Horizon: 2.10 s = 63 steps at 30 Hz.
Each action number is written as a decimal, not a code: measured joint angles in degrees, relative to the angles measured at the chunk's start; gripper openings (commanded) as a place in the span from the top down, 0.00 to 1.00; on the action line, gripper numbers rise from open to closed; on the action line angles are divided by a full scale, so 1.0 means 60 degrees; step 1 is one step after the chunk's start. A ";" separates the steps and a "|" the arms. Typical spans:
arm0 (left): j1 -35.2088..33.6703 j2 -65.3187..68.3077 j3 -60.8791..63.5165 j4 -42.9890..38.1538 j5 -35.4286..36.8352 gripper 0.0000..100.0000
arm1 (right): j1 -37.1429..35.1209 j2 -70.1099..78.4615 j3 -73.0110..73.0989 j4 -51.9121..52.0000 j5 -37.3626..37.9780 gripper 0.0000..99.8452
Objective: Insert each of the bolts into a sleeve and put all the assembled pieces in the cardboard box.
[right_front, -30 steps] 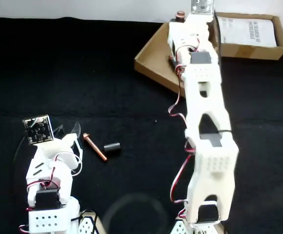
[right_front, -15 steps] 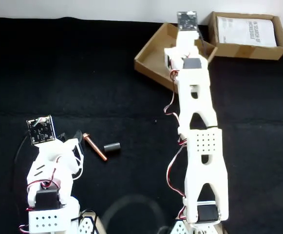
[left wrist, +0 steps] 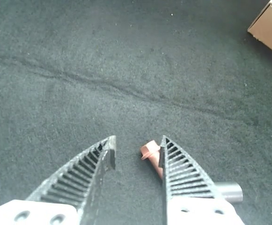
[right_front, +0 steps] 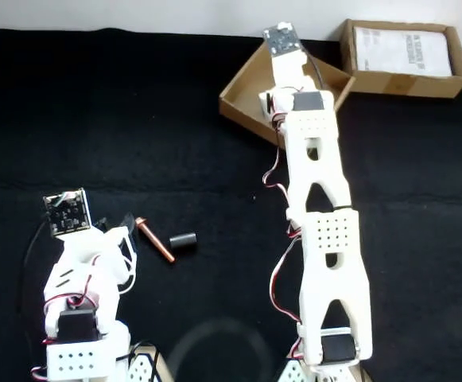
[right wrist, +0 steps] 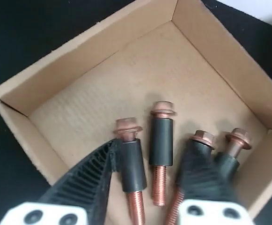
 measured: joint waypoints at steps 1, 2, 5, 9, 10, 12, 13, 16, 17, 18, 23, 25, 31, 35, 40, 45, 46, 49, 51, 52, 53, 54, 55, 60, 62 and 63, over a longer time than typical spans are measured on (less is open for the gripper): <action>0.0000 0.0000 0.0000 0.0000 0.0000 0.84 | 0.0000 0.0000 -0.0264 0.0264 0.0000 0.74; 0.0000 0.0000 0.0000 0.0000 0.0000 0.84 | -0.0015 0.0000 -0.0571 0.0586 0.0000 0.74; 0.0000 0.0000 0.0000 0.0000 0.0000 0.84 | -0.0161 0.0000 -0.1963 0.2022 0.0015 0.74; 0.0015 0.0000 0.0000 0.0000 0.0000 0.84 | -0.0615 -0.0044 -0.3692 0.4484 0.0015 0.74; 0.0015 0.0000 0.0000 0.0000 0.0000 0.84 | -0.0806 -0.0044 -0.3824 0.5084 0.0015 0.74; 0.0015 0.0000 0.0000 0.0000 0.0000 0.84 | -0.1216 -0.0029 -0.3868 0.6007 0.0015 0.74; 0.0015 0.0000 0.0000 0.0000 0.0000 0.84 | -0.1421 -0.0088 -0.3868 0.6183 0.0015 0.74; 0.0015 0.0000 0.0000 0.0000 0.0000 0.84 | -0.1934 -0.0733 -0.3868 0.6418 0.0015 0.74; 0.0015 0.0000 0.0000 0.0000 0.0000 0.84 | -0.2125 -0.1040 -0.3751 0.6432 0.0015 0.74; 0.0015 0.0000 0.0000 0.0000 0.0000 0.84 | -0.2344 -0.1333 -0.3531 0.6447 0.0015 0.74; 0.0015 0.0000 0.0000 0.0000 0.0000 0.84 | -0.3429 -0.2740 -0.1553 0.6462 0.0615 0.74; 0.0015 0.0000 0.0000 0.0000 0.0000 0.84 | -0.3868 -0.3443 -0.0440 0.6462 0.1128 0.74; -0.0630 0.0000 0.0000 0.0000 0.0000 0.84 | -0.5187 -0.5744 0.3590 0.6462 0.2989 0.74; -0.1319 0.0000 0.0000 0.0000 0.0000 0.84 | -0.5714 -0.6960 0.6315 0.6462 0.4029 0.74; -0.2857 0.0000 0.0000 0.0088 0.0000 0.84 | -0.6344 -0.7223 0.8952 0.6462 0.4220 0.74; -0.4205 0.0000 0.0000 0.0718 0.0000 0.84 | -0.6549 -0.7722 1.0154 0.6432 0.4220 0.74; -0.4440 0.0000 0.0000 0.0791 0.0000 0.84 | -0.6549 -0.7766 1.0227 0.6330 0.4220 0.74; -0.5216 0.0000 0.0000 0.0894 0.0000 0.84 | -0.6549 -0.7766 1.0242 0.5700 0.4220 0.74; -0.5773 0.0000 0.0000 0.0894 0.0000 0.84 | -0.6549 -0.7766 1.0242 0.5201 0.4264 0.74; -0.6081 0.0000 0.0000 0.0894 0.0000 0.84 | -0.6549 -0.7766 1.0242 0.4923 0.4264 0.74; -0.6388 0.0000 0.0000 0.0894 0.0000 0.84 | -0.6549 -0.7766 1.0242 0.4674 0.4264 0.74; -0.6681 0.0000 0.0000 0.0894 0.0000 0.84 | -0.6549 -0.7766 1.0242 0.4410 0.4293 0.74; -0.6945 0.0000 0.0000 0.0894 0.0000 0.84 | -0.6549 -0.7766 1.0271 0.4161 0.4293 0.74; -0.7927 0.0000 0.0000 0.0894 0.0000 0.84 | -0.6549 -0.7751 1.0388 0.3062 0.4293 0.74; -0.8000 0.0000 0.0000 0.0894 0.0000 0.84 | -0.6549 -0.7458 1.0388 0.2960 0.4293 0.74; -0.8044 0.0000 0.0000 0.0894 0.0000 0.84 | -0.6549 -0.7238 1.0388 0.2916 0.4293 0.74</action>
